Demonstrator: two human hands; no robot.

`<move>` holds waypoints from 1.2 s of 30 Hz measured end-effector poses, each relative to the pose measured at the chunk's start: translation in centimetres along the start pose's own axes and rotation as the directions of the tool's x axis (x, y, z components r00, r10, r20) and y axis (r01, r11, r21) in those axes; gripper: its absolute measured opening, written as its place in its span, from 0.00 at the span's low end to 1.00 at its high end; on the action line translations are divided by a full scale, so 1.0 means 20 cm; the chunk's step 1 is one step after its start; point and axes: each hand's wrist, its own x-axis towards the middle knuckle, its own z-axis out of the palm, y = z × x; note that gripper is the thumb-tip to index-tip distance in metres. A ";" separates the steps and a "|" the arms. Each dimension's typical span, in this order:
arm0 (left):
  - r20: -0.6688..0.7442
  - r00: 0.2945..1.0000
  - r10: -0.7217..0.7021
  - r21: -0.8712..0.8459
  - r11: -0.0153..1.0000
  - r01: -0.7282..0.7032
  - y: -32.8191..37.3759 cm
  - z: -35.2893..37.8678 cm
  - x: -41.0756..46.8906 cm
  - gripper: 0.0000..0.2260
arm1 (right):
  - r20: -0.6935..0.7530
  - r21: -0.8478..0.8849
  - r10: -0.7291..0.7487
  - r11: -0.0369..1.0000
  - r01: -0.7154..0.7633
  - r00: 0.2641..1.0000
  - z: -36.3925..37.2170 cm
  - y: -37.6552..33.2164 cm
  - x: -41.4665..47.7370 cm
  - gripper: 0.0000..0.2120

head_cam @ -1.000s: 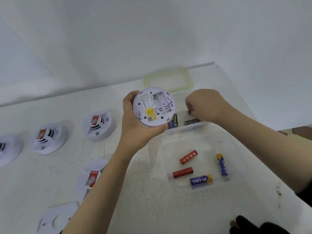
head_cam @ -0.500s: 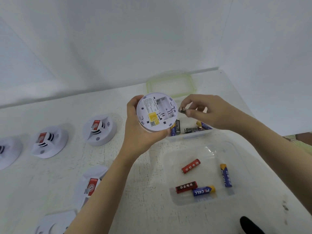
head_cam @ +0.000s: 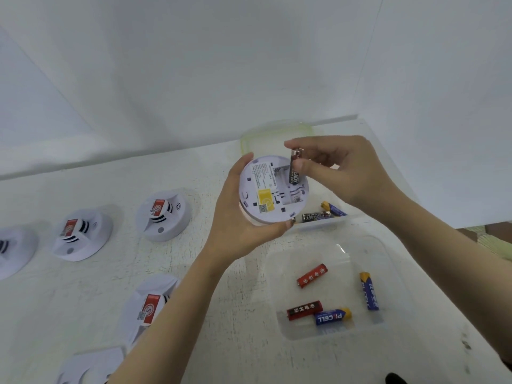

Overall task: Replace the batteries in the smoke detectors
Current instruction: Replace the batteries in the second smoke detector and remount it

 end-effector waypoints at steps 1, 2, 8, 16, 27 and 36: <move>-0.008 1.000 0.012 0.011 1.000 -0.012 0.00 0.00 0.00 0.41 | 0.005 -0.057 -0.018 0.998 0.018 1.000 0.00 0.00 0.00 0.13; -0.010 0.999 0.030 0.029 0.999 -0.030 0.01 0.00 0.00 0.40 | 0.017 -0.103 -0.022 0.994 0.024 1.000 0.00 0.00 0.00 0.13; 0.027 0.994 0.110 0.081 0.990 -0.112 -0.02 0.02 0.01 0.40 | 0.051 -0.361 -0.194 0.911 0.199 0.980 0.04 0.02 -0.01 0.08; 0.001 0.989 0.146 0.074 0.987 -0.145 0.01 0.02 0.00 0.39 | 0.122 0.005 0.009 1.000 -0.010 0.992 0.07 0.03 -0.04 0.05; -0.037 0.993 0.113 0.024 0.993 -0.112 0.01 0.02 -0.03 0.37 | 0.032 0.014 -0.070 0.997 0.070 0.997 0.10 0.06 -0.07 0.07; -0.097 0.990 0.105 -0.017 0.994 -0.107 0.02 0.01 -0.04 0.36 | -0.004 0.045 -0.209 0.977 0.209 0.978 0.12 0.06 -0.09 0.12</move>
